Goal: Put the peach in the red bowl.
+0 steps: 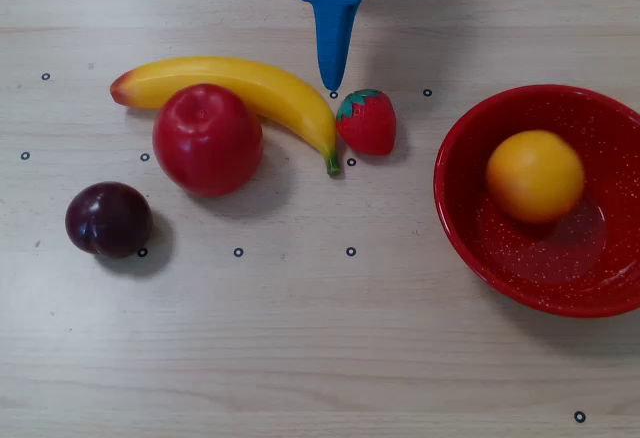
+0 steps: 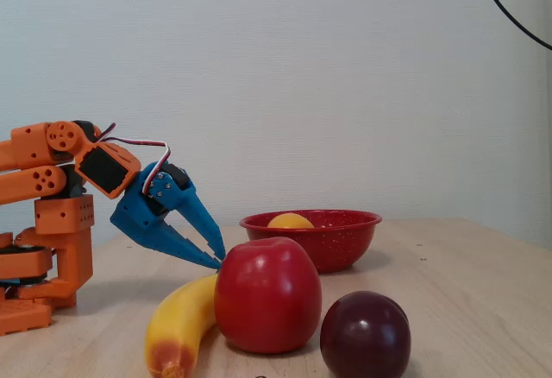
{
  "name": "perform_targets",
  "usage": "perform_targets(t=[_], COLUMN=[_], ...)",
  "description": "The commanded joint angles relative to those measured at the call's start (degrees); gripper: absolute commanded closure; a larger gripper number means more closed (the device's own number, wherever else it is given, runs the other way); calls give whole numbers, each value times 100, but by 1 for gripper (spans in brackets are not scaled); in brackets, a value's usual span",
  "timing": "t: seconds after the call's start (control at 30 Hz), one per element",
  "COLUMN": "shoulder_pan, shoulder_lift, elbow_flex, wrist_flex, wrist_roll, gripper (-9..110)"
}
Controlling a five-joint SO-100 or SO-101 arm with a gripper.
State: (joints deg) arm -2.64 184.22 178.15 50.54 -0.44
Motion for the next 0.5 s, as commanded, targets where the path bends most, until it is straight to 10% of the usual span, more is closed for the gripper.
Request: perform_targets(t=[0.0,0.47], shoulder_pan=[0,-26], shoulder_lift=[88,88], elbow_flex=[53,53], wrist_flex=[0,9], wrist_roll=[193,176], gripper=[101,101])
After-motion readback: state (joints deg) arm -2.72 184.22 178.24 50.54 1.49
